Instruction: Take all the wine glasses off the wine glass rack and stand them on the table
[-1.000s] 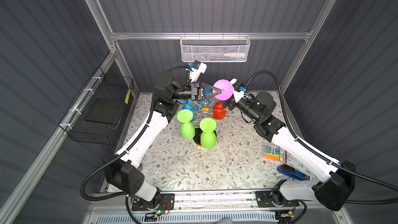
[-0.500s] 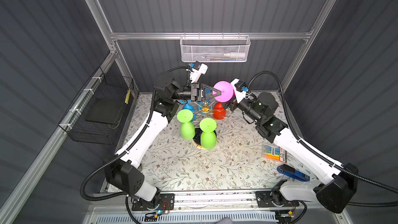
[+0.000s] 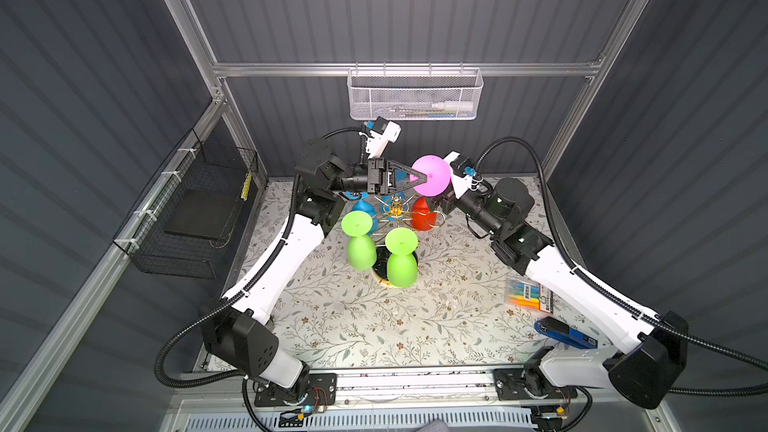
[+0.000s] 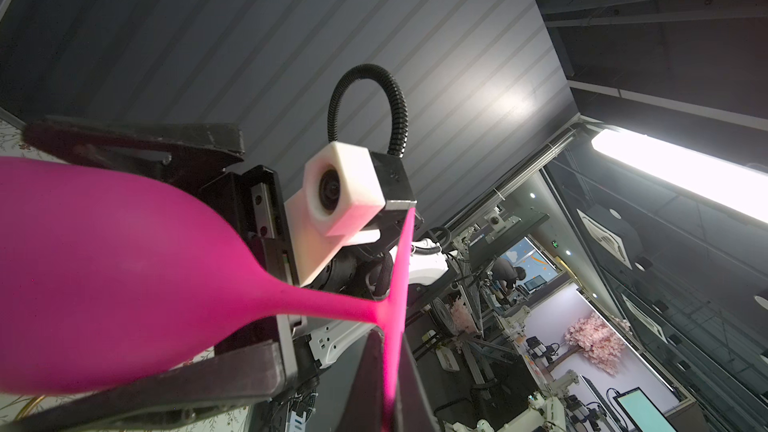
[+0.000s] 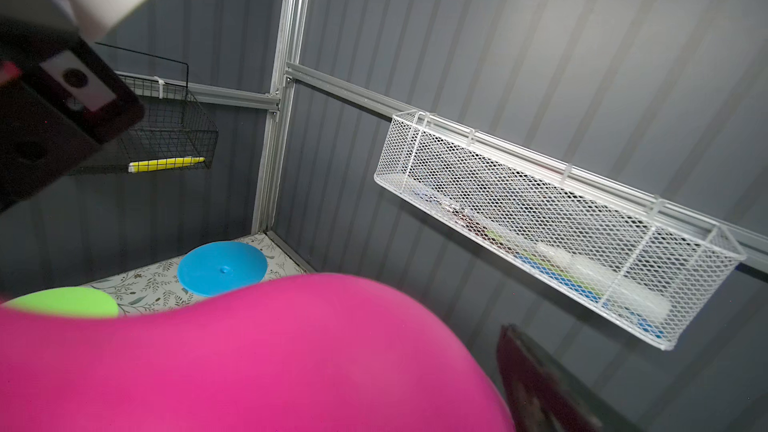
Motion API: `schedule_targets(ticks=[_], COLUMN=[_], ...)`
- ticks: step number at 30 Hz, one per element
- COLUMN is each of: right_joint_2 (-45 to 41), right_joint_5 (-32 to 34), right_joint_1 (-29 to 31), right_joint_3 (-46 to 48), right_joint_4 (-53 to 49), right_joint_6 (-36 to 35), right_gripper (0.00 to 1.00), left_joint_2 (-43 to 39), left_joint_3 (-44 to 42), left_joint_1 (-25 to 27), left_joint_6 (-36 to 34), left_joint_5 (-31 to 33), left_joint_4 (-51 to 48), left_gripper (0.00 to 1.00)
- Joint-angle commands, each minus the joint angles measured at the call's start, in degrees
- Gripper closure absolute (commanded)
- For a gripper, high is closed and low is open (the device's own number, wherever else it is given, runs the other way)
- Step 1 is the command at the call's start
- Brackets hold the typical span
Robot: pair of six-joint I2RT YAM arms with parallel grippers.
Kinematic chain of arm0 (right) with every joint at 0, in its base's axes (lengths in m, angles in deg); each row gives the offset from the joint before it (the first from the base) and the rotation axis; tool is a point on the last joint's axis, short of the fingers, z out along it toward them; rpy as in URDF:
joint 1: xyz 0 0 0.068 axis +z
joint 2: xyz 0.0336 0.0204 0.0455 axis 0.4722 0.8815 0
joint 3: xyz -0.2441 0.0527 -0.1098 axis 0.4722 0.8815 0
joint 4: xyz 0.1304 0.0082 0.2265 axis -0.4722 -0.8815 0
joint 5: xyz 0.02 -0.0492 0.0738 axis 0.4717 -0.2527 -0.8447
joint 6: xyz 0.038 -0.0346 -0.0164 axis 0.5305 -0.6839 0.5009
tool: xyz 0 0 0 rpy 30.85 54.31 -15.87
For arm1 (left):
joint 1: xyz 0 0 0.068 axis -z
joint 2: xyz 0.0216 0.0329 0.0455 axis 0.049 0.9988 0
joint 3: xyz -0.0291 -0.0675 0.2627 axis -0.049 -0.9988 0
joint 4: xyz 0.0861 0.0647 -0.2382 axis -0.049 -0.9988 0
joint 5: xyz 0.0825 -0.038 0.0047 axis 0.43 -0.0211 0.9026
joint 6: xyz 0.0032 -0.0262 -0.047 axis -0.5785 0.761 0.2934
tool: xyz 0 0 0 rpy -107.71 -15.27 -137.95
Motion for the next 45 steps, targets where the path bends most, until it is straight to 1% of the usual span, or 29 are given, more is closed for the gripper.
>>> schedule_targets(ticks=[1,3,11,12,13,14,15,17,20,21,24,25,27,28,29,30,32,34,36,37,39,41,42,45], right_joint_2=[1.3,1.5,0.2,-0.2,-0.6,-1.2,-1.7,-3.2,-6.0,-7.0,-10.0,-10.7,-13.3,-14.0,-14.5,-14.8,-15.3,-15.0,-13.9,-13.3,-12.2,-11.7,-11.5,-9.1], right_joint_5=[3.2,3.3,4.4,4.6,4.9,5.2,5.5,5.8,5.4,5.4,6.0,6.2,6.3,6.2,6.3,6.2,6.0,5.1,4.2,3.5,2.6,2.2,2.0,1.1], right_joint_1=[-0.2,-0.2,0.3,0.6,1.0,1.3,1.6,2.1,2.1,2.1,2.1,2.2,2.2,2.2,2.2,2.3,2.3,2.3,2.3,2.3,2.4,2.6,2.7,3.0], right_joint_3=[-0.2,-0.5,0.1,0.2,0.3,0.2,0.3,0.4,1.3,1.5,1.2,0.7,-1.2,-2.6,-4.3,-5.6,-8.3,-11.0,-14.0,-15.5,-17.3,-17.7,-18.0,-19.9], right_joint_4=[-0.7,-0.9,-2.2,-2.8,-3.8,-5.0,-6.2,-8.6,-12.0,-13.5,-19.2,-21.6,-27.1,-30.6,-34.1,-37.1,-44.7,-50.3,-55.4,-57.9,-60.8,-62.0,-62.5,-64.9], right_joint_6=[-1.7,-1.6,-0.6,-0.8,-0.9,-0.9,-0.8,0.6,4.5,5.7,9.4,10.5,12.2,13.0,13.9,14.8,16.9,18.7,20.8,21.6,22.8,23.5,23.7,24.5], right_gripper=[0.03,0.03,0.16,0.16,0.18,0.19,0.2,0.22,0.24,0.25,0.27,0.28,0.29,0.3,0.3,0.31,0.32,0.33,0.33,0.33,0.34,0.35,0.35,0.35], left_joint_2=[-0.4,-0.3,0.3,0.5,0.7,0.7,0.9,0.6,-0.2,-0.4,-1.4,-1.9,-3.3,-4.4,-5.7,-7.0,-9.6,-10.4,-9.9,-9.6,-10.0,-10.5,-10.4,-9.6], left_joint_3=[2.7,2.8,3.1,3.1,3.4,3.6,3.8,3.9,3.9,3.9,2.9,2.5,1.6,1.0,0.0,-1.3,-5.9,-8.4,-9.1,-11.3,-14.5,-18.2,-19.4,-20.5], left_joint_1=[0.4,0.4,0.1,0.0,-0.3,-0.5,-0.8,-1.3,-2.0,-2.4,-4.7,-5.6,-7.0,-7.2,-7.1,-7.0,-6.8,-6.8,-6.5,-6.2,-5.2,-4.4,-4.2,-3.7], left_joint_6=[2.3,2.7,1.5,1.1,0.4,-0.5,-1.3,-3.0,-6.4,-7.3,-9.2,-10.3,-15.9,-21.2,-28.2,-33.4,-41.3,-46.9,-51.8,-54.5,-59.9,-66.8,-69.0,-75.2], left_joint_5=[-3.3,-3.3,-3.2,-2.9,-2.4,-1.9,-1.5,-0.4,1.3,1.8,4.3,5.6,9.5,12.7,16.8,20.7,28.5,33.3,35.0,35.6,37.9,36.3,35.3,32.3], left_joint_4=[4.7,5.2,4.5,4.1,3.4,2.8,2.6,2.3,0.5,0.2,0.0,-0.2,-3.7,-7.4,-11.4,-13.0,-11.4,-10.1,-9.1,-7.6,-2.8,4.8,7.6,12.0], left_gripper=[1.0,1.0,1.0,0.96,0.9,0.85,0.77,0.55,0.33,0.28,0.21,0.2,0.2,0.2,0.19,0.19,0.2,0.21,0.24,0.26,0.27,0.3,0.32,0.38])
